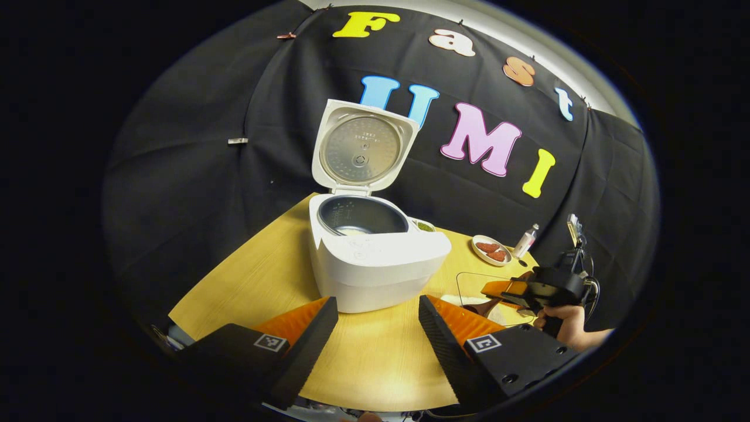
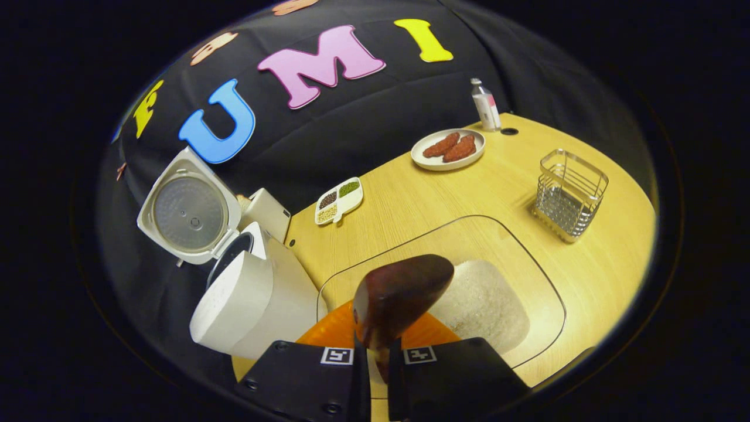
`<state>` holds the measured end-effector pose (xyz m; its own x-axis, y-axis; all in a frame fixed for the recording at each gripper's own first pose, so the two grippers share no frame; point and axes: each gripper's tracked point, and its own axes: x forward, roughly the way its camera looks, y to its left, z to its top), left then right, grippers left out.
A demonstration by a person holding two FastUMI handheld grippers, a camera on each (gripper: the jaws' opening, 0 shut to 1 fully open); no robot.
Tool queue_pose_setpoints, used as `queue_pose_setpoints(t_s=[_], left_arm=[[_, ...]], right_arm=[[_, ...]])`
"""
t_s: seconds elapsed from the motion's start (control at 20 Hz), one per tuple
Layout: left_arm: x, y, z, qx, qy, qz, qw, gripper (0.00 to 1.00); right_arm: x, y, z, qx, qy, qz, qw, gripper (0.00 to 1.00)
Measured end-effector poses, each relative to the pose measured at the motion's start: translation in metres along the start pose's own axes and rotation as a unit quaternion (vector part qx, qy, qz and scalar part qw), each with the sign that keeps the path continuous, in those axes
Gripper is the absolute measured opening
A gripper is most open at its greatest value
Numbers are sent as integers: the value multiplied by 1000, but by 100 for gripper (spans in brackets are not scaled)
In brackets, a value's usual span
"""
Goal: Close the left gripper, press the button to open the rice cooker; take a wooden spoon from the chopstick holder with the right hand, scoop a spoonful of rice and pour it into the rice cooker, then put the wooden spoon back into the chopstick holder.
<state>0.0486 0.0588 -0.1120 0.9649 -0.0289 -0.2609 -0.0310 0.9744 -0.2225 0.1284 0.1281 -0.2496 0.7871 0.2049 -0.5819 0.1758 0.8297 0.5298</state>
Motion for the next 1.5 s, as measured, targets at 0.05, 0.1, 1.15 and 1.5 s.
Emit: queue_pose_setpoints(t_s=[0.05,0.1,1.15,1.5], left_arm=[[0,0,2,0,-2,0,1000,96],[0,0,3,1,-4,0,1000,96],[-2,1,21,-9,-26,-13,1000,96],[-4,11,31,-14,-36,3,999,96]], right_arm=[[-1,-2,2,19,5,1,1000,16],[-1,-4,4,33,8,0,999,16],[-72,-3,136,268,-31,46,962,16],[-60,68,155,266,-22,90,959,16]])
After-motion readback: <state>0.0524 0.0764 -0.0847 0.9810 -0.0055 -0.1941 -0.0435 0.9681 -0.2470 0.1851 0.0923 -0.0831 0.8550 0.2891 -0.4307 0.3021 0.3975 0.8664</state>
